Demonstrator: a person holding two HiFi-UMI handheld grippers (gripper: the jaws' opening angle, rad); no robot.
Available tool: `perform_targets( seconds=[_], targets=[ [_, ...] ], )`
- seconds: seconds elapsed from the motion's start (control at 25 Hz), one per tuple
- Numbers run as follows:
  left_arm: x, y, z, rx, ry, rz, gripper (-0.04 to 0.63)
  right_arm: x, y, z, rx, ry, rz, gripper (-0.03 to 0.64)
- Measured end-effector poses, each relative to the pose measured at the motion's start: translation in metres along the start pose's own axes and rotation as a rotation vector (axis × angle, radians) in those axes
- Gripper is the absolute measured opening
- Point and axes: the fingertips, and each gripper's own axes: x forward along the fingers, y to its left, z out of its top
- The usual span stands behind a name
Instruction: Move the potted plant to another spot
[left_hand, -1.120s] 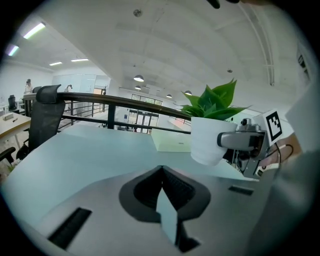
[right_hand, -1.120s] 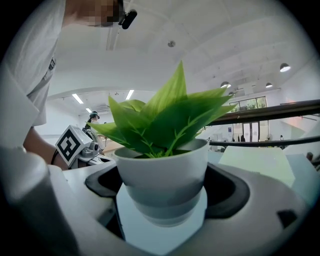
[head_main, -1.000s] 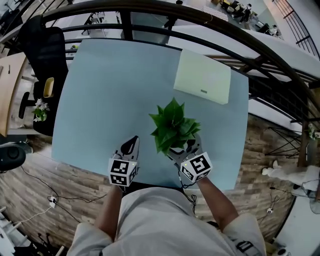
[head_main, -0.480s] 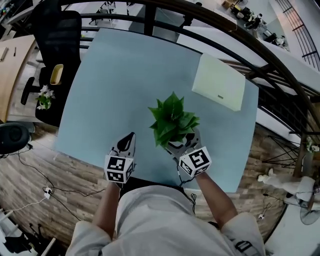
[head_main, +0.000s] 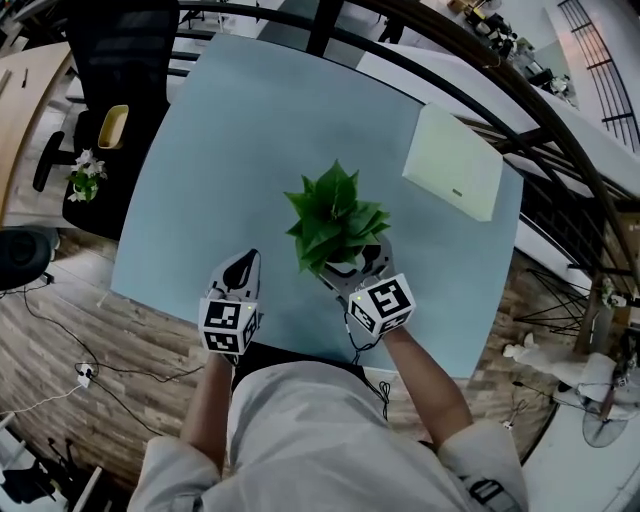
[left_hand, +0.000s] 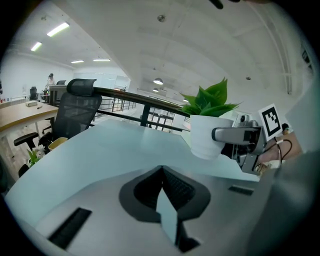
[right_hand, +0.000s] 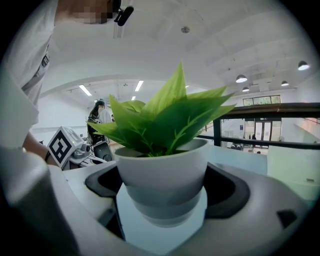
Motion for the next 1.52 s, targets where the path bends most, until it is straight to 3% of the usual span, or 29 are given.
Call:
perform_targets(
  seconds=[0.56,0.92,1.52],
  targets=[
    [0.018,0.046,-0.001,-0.021,0.007,-0.030,0.012,0.084,-0.011,-0.005,0.011,0.021,-0.061,0.500],
    [0.037,0.063,0.002,-0.015,0.041,-0.069,0.012,0.135,-0.029,-0.003,-0.037,0.041,-0.099,0.500],
    [0.085,0.060,0.012,0.005,0.076,-0.126,0.012,0.198,-0.095,0.000,0.020,0.031,-0.181,0.500]
  ],
)
